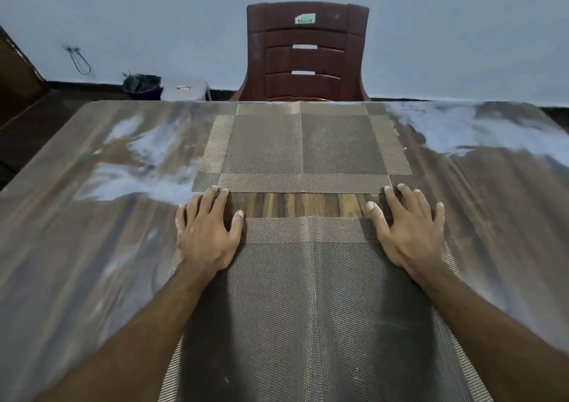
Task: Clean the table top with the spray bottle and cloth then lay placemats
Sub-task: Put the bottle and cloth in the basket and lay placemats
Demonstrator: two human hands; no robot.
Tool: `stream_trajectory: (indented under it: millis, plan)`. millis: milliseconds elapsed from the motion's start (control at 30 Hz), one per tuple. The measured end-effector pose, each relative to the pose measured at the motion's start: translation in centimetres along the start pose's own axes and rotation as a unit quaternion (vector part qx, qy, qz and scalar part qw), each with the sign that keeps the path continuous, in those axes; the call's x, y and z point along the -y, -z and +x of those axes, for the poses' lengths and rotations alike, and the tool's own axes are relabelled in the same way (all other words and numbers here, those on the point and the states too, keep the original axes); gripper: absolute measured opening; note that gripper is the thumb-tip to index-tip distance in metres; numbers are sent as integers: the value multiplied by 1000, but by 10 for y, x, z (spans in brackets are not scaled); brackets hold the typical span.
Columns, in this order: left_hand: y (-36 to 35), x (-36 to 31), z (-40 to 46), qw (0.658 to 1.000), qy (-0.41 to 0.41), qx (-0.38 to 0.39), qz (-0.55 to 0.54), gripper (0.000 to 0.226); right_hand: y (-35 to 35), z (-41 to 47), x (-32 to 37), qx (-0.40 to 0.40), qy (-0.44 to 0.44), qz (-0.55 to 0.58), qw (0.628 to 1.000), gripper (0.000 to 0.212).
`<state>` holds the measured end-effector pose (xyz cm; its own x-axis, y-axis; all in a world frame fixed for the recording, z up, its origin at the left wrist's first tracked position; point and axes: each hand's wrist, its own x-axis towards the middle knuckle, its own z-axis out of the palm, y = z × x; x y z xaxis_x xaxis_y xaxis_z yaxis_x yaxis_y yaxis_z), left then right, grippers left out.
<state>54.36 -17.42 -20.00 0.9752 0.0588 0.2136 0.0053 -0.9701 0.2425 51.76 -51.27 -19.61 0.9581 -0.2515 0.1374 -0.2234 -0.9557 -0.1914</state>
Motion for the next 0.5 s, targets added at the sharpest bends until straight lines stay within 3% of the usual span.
stream_trajectory:
  millis: [500]
  plan:
    - [0, 0, -1, 1000, 8, 11, 19, 68, 2, -1, 0, 9, -6, 13, 1000, 83]
